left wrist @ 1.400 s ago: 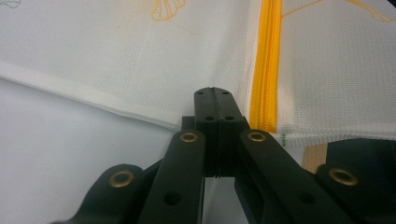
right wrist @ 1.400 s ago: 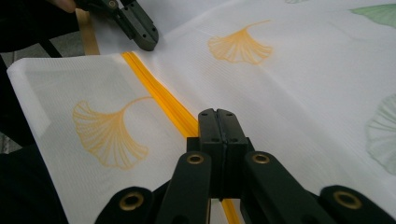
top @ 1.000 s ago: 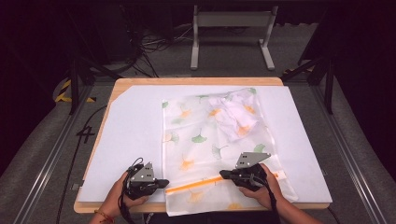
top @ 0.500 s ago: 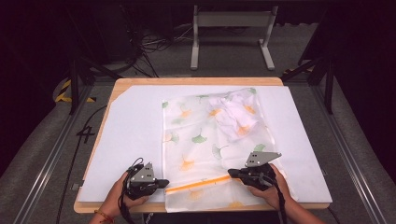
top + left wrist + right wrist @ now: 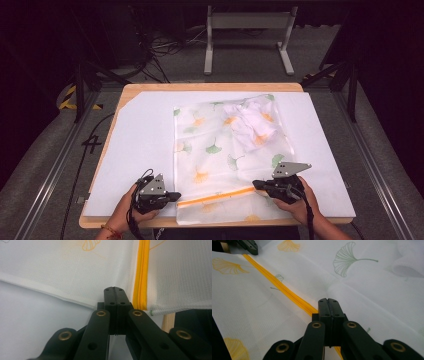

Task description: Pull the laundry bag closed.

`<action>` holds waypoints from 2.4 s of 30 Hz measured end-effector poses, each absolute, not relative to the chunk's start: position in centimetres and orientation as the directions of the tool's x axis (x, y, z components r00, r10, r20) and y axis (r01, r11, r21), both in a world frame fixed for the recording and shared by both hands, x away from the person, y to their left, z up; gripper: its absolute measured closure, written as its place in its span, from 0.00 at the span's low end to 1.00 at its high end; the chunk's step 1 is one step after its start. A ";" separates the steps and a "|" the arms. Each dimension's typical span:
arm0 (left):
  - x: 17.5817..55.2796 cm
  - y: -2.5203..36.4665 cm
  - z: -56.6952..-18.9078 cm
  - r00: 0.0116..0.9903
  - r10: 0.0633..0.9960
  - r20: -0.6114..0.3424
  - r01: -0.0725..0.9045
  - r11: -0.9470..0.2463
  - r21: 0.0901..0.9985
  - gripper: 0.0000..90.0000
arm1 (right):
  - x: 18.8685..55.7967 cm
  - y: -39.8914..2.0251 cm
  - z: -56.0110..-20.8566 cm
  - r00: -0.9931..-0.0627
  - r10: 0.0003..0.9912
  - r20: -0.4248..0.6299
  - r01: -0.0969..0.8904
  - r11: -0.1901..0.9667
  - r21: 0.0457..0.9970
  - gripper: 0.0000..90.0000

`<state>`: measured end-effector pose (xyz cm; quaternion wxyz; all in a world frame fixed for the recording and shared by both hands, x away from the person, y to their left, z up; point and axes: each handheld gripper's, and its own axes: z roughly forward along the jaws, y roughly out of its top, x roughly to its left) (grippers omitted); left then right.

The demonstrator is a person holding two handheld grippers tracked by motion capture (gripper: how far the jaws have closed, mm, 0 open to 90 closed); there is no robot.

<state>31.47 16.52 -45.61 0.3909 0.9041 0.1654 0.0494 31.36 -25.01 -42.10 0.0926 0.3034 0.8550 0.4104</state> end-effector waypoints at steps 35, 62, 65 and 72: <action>31.5 16.5 -45.6 0.941 0.336 -0.045 0.264 -0.640 0.721 1.00 | 30.7 -32.8 -42.7 -0.671 0.738 0.076 0.535 0.411 0.738 1.00; 31.5 16.6 -45.6 0.938 0.342 -0.052 0.271 -0.633 0.725 1.00 | 29.4 -37.1 -42.8 -0.596 0.795 0.114 0.566 0.316 0.761 1.00; 31.5 16.6 -45.6 0.937 0.346 -0.056 0.277 -0.632 0.724 1.00 | 29.4 -37.0 -43.0 -0.605 0.791 0.092 0.553 0.334 0.763 1.00; 31.5 16.6 -45.6 0.938 0.343 -0.057 0.275 -0.631 0.725 1.00 | 29.2 -36.8 -43.1 -0.611 0.789 0.060 0.536 0.356 0.766 1.00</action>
